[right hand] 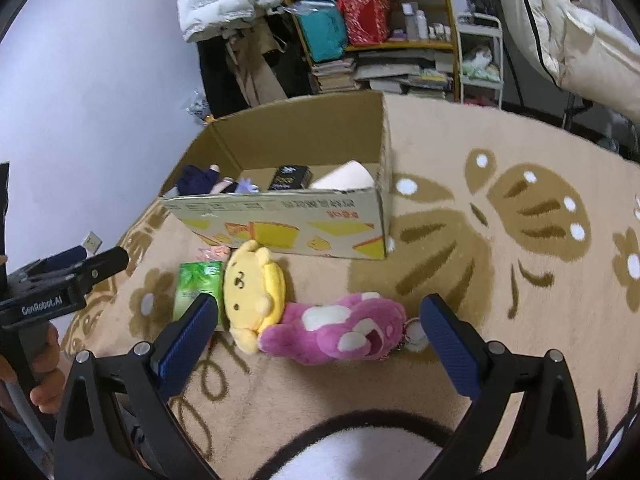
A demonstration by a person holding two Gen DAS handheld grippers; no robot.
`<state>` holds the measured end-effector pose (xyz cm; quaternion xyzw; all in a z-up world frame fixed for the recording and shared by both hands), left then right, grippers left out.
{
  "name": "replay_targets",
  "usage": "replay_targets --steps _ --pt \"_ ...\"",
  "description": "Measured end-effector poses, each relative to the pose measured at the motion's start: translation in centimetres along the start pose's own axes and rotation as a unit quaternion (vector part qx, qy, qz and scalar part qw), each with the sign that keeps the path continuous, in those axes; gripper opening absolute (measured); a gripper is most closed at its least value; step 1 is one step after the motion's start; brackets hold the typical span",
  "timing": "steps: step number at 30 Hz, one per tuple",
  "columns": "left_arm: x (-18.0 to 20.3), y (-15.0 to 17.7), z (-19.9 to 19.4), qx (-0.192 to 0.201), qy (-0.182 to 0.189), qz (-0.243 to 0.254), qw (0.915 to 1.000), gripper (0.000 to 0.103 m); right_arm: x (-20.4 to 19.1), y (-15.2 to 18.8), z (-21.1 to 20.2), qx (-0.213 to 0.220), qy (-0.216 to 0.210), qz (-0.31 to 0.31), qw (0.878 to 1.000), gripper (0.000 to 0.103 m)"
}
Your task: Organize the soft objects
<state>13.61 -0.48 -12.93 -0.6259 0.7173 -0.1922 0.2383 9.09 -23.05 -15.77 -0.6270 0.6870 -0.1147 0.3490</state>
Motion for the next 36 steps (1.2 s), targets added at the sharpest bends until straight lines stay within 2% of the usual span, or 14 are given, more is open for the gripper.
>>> replay_targets --steps 9,12,18,36 --pt "1.4 0.8 2.9 -0.04 0.007 0.012 0.9991 0.102 2.1 0.9 2.9 -0.034 0.009 0.039 0.999 0.103" --pt "1.7 1.0 3.9 -0.053 0.004 0.015 0.9984 0.102 2.9 1.4 3.8 -0.049 0.036 0.041 0.997 0.103" --pt "2.2 1.2 5.5 -0.071 0.006 0.022 0.9972 0.102 4.4 2.2 5.1 -0.073 0.047 0.063 0.994 0.103" --pt "3.1 2.5 9.0 -0.114 0.012 0.032 0.9929 0.102 7.1 3.7 7.6 -0.107 0.038 0.108 0.988 0.103"
Point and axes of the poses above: each gripper's, at about its wrist camera, not at the fingertips, and z roughly the way its jaws point, x to its right, y to its underside, the point moved 10 cm from there along z, roughly the way its jaws point, and after that the axes turned 4 degrees about -y, right-handed, at the moved point
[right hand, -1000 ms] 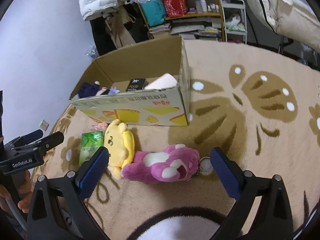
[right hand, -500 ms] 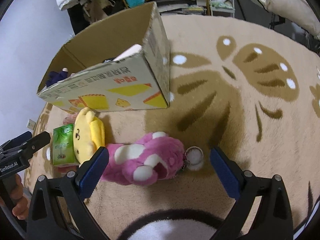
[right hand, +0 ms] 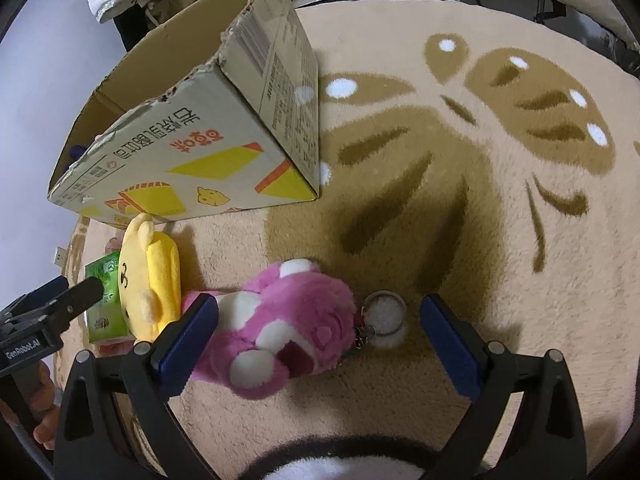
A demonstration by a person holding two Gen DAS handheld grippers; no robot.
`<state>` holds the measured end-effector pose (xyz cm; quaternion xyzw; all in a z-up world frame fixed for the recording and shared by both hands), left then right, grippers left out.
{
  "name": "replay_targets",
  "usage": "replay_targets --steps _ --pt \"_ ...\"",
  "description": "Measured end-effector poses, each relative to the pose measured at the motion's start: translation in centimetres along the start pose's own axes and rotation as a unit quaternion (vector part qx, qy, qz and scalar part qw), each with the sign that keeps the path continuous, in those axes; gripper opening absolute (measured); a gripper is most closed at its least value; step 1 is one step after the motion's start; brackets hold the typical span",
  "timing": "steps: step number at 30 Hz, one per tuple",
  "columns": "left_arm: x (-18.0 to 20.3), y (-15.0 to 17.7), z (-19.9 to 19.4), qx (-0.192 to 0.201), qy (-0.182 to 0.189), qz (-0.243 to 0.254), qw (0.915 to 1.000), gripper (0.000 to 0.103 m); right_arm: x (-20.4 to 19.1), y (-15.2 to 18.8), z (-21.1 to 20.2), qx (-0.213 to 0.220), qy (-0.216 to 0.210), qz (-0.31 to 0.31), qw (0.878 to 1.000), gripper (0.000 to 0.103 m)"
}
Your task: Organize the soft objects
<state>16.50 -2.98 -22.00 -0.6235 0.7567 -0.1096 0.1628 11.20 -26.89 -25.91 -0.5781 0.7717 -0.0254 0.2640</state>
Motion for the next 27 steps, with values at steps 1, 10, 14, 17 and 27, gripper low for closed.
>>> replay_targets --steps 1,10,14,17,27 --pt "0.1 0.1 0.1 -0.002 0.0 0.001 1.0 0.102 0.1 0.0 0.0 -0.001 -0.002 0.002 1.0 0.103" --pt "0.9 0.5 1.4 -0.019 -0.003 0.02 0.9996 0.102 0.2 0.0 1.3 -0.005 -0.012 0.011 1.0 0.103" --pt "1.0 0.5 1.6 -0.022 0.001 0.017 0.9996 0.102 0.0 0.0 1.1 -0.004 -0.012 0.011 1.0 0.103" --pt "1.0 0.6 1.6 -0.024 0.001 0.015 0.9996 0.102 -0.1 0.0 1.0 -0.004 -0.012 0.012 1.0 0.103" --pt "0.6 0.6 2.7 -0.037 -0.012 0.019 0.999 0.102 -0.2 0.2 1.1 -0.005 -0.017 0.01 1.0 0.103"
Point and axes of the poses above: each gripper's, at about its wrist camera, not at the fingertips, and z roughly the way its jaws point, x to its right, y to its underside, the point moved 10 cm from there along z, roughly the way its jaws point, and after that the axes turned 4 degrees about -y, right-handed, at the moved point
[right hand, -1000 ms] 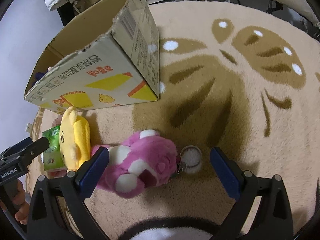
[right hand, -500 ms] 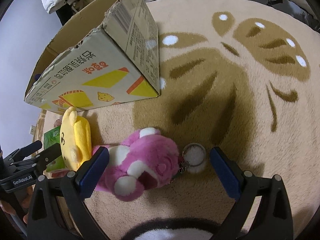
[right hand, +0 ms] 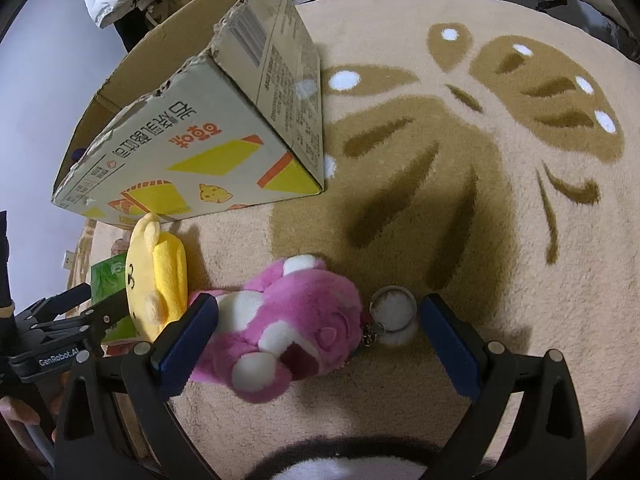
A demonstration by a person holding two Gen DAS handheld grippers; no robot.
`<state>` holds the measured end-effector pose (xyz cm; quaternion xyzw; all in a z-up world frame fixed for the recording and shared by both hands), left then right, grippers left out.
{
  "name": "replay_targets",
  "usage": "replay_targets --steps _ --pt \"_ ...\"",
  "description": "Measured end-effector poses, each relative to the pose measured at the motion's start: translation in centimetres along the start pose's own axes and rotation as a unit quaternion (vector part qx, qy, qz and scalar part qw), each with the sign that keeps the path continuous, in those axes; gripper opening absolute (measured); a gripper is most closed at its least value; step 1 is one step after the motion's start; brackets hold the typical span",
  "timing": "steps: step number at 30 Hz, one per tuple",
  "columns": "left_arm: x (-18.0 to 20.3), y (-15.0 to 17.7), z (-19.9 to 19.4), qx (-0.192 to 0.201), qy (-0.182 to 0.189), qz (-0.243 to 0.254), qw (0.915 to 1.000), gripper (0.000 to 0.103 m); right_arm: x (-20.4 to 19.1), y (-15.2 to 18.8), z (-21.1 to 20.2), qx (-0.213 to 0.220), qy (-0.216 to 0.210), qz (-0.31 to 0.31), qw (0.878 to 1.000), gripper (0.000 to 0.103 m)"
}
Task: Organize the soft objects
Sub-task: 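Close the left tool on the green tissue pack while the right tool grasps the pink plush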
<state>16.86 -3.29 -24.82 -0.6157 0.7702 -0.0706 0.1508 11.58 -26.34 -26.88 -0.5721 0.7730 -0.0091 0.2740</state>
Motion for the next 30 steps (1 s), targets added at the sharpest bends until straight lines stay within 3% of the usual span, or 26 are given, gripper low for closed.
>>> replay_targets --steps 5,7,11,15,21,30 --pt "-0.1 0.0 0.3 0.0 -0.001 0.002 1.0 0.102 -0.3 0.0 0.1 -0.002 -0.002 -0.004 1.0 0.103" --pt "-0.2 0.0 0.2 -0.002 -0.002 0.004 1.0 0.097 -0.2 0.0 0.3 -0.003 -0.003 -0.003 1.0 0.103" --pt "0.1 0.2 0.2 -0.004 0.001 0.011 0.9999 0.075 -0.3 -0.1 0.3 0.001 -0.001 -0.005 1.0 0.103" --pt "0.8 0.7 0.7 -0.014 0.002 0.025 0.9996 0.068 -0.6 0.4 0.3 -0.001 -0.006 -0.004 1.0 0.103" --pt "0.9 0.7 0.2 -0.006 -0.005 0.03 0.9995 0.069 -0.5 0.0 -0.2 -0.004 -0.018 -0.003 1.0 0.095" --pt "0.6 0.9 -0.3 0.001 -0.047 0.046 0.9978 0.071 -0.8 0.1 0.1 -0.004 -0.015 -0.005 1.0 0.095"
Point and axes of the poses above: each gripper's, at about its wrist camera, not at the fingertips, and z roughly the way its jaws point, x to its right, y to its underside, the point moved 10 cm from there along z, roughly the way its jaws point, and after that the axes turned 4 degrees about -y, right-handed, at the moved point
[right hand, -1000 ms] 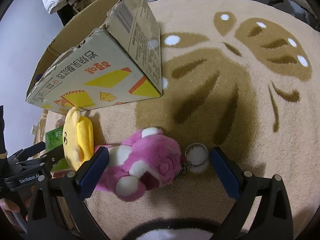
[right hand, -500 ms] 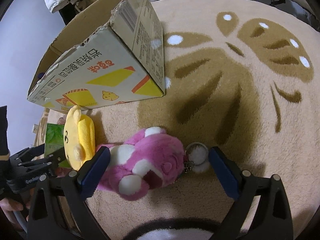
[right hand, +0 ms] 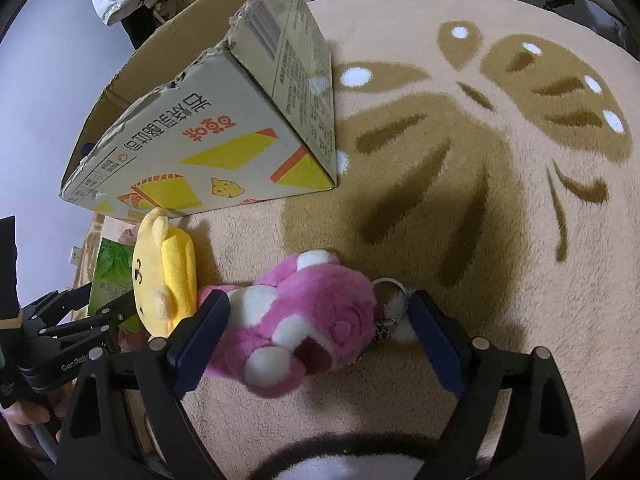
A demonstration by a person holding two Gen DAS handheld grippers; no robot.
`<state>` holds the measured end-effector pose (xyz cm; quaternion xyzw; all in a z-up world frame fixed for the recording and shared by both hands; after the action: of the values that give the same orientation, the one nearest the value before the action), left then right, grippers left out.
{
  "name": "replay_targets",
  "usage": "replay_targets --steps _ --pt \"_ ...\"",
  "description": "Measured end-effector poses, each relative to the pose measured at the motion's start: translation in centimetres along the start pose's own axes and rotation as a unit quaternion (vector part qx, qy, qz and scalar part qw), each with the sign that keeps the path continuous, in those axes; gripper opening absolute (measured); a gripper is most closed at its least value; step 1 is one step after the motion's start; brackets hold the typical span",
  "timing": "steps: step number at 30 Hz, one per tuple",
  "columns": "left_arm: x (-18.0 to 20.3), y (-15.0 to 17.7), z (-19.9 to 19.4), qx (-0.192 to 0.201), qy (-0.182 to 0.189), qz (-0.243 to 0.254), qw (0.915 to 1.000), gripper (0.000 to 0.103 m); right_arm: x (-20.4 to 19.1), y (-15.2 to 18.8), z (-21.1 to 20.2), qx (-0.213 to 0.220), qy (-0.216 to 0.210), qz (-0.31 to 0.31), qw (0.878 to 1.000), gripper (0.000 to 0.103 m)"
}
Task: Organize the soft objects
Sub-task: 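Close the left tool on the green tissue pack while the right tool grasps the pink plush, then lift the green tissue pack with the left tool while the right tool carries the pink plush over the box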
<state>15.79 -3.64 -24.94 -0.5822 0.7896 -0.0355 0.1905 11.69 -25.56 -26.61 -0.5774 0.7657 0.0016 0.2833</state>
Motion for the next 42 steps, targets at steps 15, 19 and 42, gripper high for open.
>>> replay_targets --steps 15,19,42 --pt "0.1 -0.4 -2.3 0.042 -0.086 0.029 0.9951 0.053 0.0 0.0 0.0 0.0 -0.001 0.001 1.0 0.095" --pt "0.2 -0.9 -3.0 0.056 -0.064 0.021 0.9961 0.052 0.0 0.1 0.0 0.0 -0.001 0.0 1.0 0.095" --pt "-2.4 -1.1 -6.7 0.111 -0.015 -0.031 0.9932 0.052 -1.9 -0.9 -1.6 0.043 -0.019 -0.026 0.999 0.043"
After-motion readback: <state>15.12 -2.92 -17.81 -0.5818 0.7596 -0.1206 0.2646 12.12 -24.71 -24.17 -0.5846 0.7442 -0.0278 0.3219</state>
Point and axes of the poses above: each gripper's, at about its wrist camera, not at the fingertips, and z roughly the way its jaws point, x to its right, y to its underside, the point moved 10 cm from there along z, roughly the way its jaws point, and after that the axes turned 4 degrees about -y, right-handed, at the moved point
